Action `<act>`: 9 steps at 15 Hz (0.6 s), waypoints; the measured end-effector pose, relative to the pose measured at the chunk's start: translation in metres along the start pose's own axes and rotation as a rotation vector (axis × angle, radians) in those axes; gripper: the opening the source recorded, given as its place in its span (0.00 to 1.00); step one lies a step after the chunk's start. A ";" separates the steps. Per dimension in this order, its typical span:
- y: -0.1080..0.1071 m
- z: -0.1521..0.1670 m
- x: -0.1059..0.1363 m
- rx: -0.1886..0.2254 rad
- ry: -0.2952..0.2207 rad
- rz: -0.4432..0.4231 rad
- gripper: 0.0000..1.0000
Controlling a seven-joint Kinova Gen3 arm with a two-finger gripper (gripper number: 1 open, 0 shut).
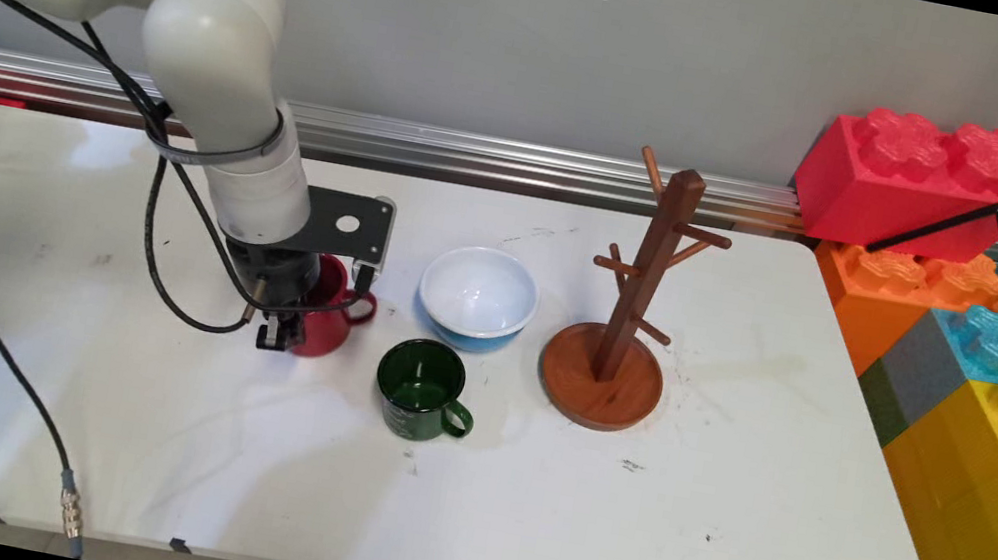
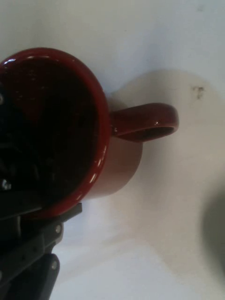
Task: Place the picked object on the table
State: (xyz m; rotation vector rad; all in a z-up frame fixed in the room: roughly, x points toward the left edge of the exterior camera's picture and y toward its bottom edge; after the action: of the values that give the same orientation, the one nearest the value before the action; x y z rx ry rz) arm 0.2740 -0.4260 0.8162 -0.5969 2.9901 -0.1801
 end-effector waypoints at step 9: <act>-0.005 0.000 0.001 -0.007 0.022 -0.011 1.00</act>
State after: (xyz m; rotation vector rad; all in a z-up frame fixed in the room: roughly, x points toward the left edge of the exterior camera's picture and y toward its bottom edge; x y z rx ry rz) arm 0.2750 -0.4307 0.8166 -0.6169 3.0107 -0.1780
